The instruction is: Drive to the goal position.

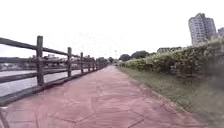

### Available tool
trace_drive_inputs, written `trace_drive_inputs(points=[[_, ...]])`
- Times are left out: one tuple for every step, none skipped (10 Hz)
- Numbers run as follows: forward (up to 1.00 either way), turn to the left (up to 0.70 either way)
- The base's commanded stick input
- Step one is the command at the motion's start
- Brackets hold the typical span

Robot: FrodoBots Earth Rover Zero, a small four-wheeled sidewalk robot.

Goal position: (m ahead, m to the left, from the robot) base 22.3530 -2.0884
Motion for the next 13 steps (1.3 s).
trace_drive_inputs(points=[[1.0, 0.0], [1.0, 0.0], [1.0, 0.0], [1.0, 0.0], [1.0, 0.0], [1.0, 0.0], [1.0, 0.0], [1.0, 0.0], [1.0, 0.0], [1.0, 0.0], [1.0, 0.0], [1.0, 0.0], [1.0, 0.0]])
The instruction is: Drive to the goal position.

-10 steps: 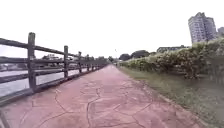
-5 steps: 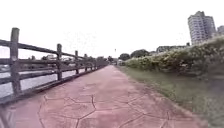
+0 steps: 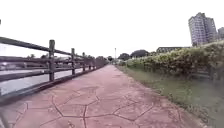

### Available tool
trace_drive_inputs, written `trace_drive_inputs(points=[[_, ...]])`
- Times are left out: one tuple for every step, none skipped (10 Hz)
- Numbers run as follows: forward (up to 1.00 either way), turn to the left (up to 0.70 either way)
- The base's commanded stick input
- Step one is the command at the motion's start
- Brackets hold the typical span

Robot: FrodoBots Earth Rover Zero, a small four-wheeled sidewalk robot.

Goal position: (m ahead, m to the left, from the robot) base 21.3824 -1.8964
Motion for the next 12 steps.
trace_drive_inputs(points=[[1.0, 0.0], [1.0, 0.0], [1.0, 0.0], [1.0, 0.0], [1.0, 0.0], [1.0, 0.0], [1.0, 0.0], [1.0, 0.0], [1.0, 0.0], [1.0, 0.0], [1.0, 0.0], [1.0, 0.0]])
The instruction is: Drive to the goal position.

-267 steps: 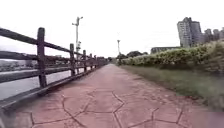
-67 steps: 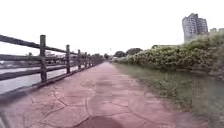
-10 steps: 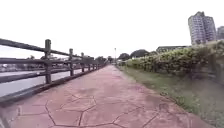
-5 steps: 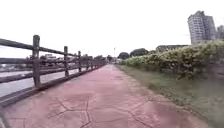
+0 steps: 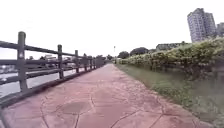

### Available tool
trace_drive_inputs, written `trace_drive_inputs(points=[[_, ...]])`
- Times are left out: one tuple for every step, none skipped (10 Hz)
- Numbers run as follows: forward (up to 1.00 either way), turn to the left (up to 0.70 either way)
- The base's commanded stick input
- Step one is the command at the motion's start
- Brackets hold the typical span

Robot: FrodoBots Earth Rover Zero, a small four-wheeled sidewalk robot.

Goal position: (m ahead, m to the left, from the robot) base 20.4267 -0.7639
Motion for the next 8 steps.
trace_drive_inputs(points=[[1.0, 0.0], [1.0, 0.0], [1.0, 0.17], [1.0, 0.38], [1.0, 0.02], [1.0, 0.0], [1.0, 0.0], [1.0, 0.0]])
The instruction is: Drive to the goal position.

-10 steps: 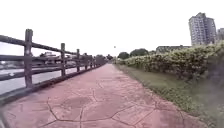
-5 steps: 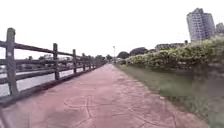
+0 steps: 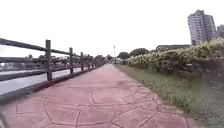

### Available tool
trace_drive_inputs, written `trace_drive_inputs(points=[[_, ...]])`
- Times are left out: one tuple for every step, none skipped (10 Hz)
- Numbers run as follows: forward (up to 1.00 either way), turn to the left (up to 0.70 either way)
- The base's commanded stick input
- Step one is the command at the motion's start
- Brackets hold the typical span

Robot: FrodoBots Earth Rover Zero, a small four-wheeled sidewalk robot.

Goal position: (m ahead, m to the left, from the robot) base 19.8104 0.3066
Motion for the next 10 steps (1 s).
trace_drive_inputs(points=[[1.0, 0.0], [1.0, 0.0], [1.0, 0.0], [1.0, 0.0], [1.0, 0.0], [1.0, 0.0], [1.0, 0.0], [1.0, 0.0], [1.0, 0.0], [1.0, 0.0]])
